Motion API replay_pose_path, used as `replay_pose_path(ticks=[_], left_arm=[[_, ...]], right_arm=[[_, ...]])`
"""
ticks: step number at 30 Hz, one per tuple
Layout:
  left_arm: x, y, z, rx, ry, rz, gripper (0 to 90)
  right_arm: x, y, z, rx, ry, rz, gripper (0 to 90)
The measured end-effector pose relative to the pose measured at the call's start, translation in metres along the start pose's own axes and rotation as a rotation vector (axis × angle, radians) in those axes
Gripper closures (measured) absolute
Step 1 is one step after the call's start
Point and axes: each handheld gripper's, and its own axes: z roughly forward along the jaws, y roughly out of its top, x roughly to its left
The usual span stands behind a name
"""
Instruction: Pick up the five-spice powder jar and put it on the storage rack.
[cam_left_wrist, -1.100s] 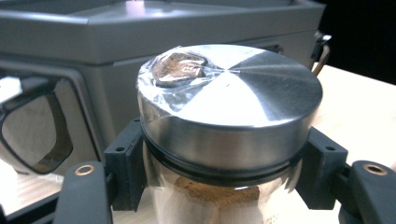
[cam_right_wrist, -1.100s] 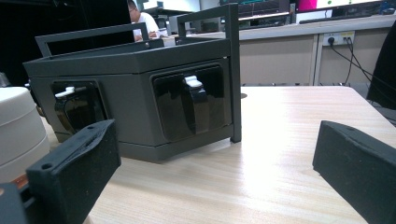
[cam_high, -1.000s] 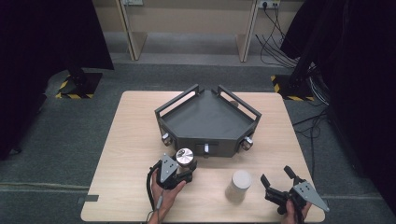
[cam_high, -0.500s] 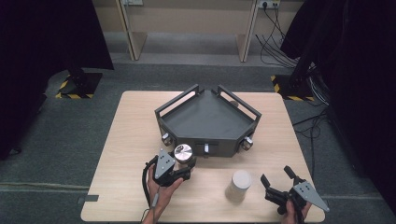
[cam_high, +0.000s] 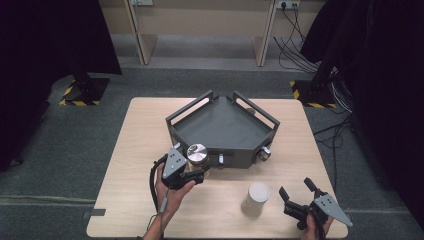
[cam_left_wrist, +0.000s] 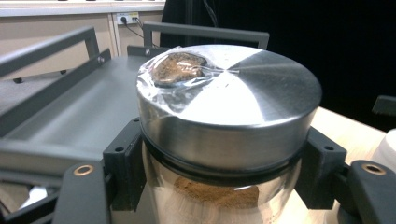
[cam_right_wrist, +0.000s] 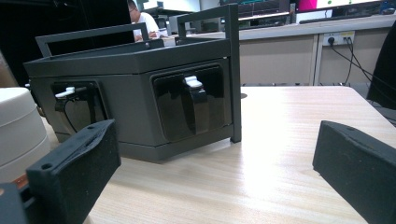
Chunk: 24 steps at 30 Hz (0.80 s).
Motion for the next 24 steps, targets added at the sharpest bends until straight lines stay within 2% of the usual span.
replay_pose_path(ticks=[8,13,18,24], left_arm=[[0.004,0.03,0.007,-0.005,0.018,0.013,30.7],[0.006,0.042,0.014,-0.018,0.043,-0.001,30.7],[0.007,0.05,0.025,-0.019,0.086,-0.019,30.7],[0.012,0.052,0.043,-0.027,0.136,-0.024,30.7]], right_arm=[[0.0,0.0,0.0,0.0,0.001,0.001,1.1],[-0.001,0.0,0.0,-0.001,0.001,0.003,1.1],[-0.001,0.0,0.0,-0.001,0.001,0.008,1.1],[-0.002,-0.001,0.0,-0.004,0.0,0.015,1.1]])
